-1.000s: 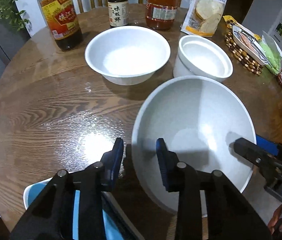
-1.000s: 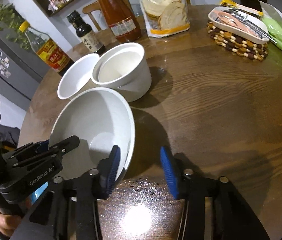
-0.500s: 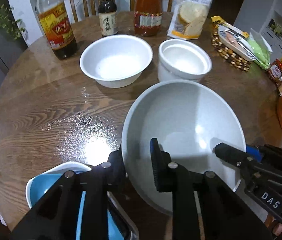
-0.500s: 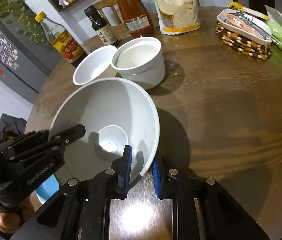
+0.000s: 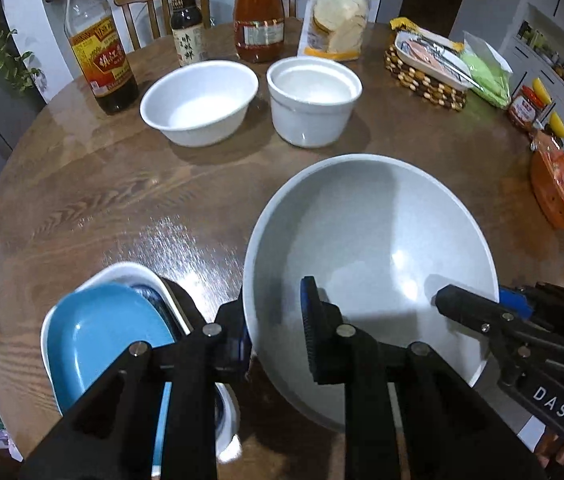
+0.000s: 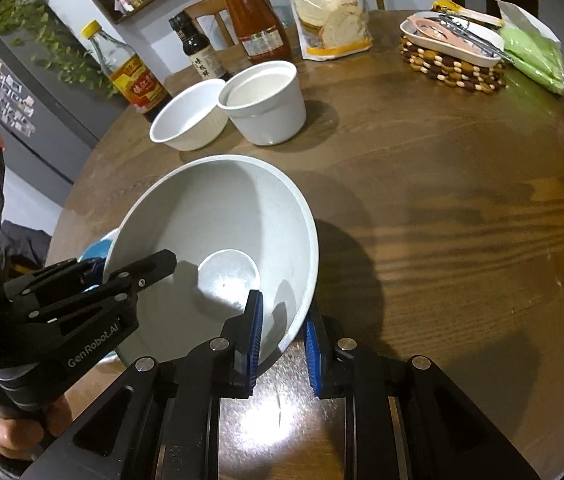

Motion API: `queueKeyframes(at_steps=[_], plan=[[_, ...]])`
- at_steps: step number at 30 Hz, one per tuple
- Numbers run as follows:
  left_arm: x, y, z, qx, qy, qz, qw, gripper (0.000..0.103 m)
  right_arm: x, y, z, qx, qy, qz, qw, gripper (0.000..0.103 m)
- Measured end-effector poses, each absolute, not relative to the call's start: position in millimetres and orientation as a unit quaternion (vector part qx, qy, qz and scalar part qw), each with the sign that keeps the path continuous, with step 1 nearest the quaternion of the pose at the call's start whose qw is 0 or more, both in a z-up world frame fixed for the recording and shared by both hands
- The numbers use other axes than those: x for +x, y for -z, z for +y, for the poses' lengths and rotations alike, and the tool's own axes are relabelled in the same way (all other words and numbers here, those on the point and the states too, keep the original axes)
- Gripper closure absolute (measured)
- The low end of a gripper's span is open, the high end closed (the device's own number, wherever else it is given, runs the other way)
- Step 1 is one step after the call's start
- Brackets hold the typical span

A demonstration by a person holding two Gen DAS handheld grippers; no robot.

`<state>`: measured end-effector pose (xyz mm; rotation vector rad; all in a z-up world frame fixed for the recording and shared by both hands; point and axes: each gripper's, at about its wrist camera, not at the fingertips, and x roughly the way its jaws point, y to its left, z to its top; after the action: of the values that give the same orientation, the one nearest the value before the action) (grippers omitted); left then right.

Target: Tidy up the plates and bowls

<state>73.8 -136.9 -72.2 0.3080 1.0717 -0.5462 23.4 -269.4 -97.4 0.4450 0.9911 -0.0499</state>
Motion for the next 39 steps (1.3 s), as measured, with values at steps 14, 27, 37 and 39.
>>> queueKeyframes(at_steps=[14,27,37,39], plan=[[64.3,89.6,-133.0,0.156,0.247,0.521,0.802,0.079,16.5,105.2,-262.8,0.212,0.024,0.479,0.851,0.081],[57.7,78.8,-126.4,0.141,0.252,0.515,0.807,0.043,9.7,90.4,-269.1,0.233,0.026,0.46,0.856,0.044],[47.2,59.2,-114.6,0.123,0.247,0.5,0.821,0.024,1.9,79.3,-275.2,0.255,0.023,0.445,0.858,0.044],[47.0,56.0,-112.1,0.119,0.244,0.5,0.822,0.021,1.5,78.1,-275.7,0.257,0.02,0.444,0.858,0.044]])
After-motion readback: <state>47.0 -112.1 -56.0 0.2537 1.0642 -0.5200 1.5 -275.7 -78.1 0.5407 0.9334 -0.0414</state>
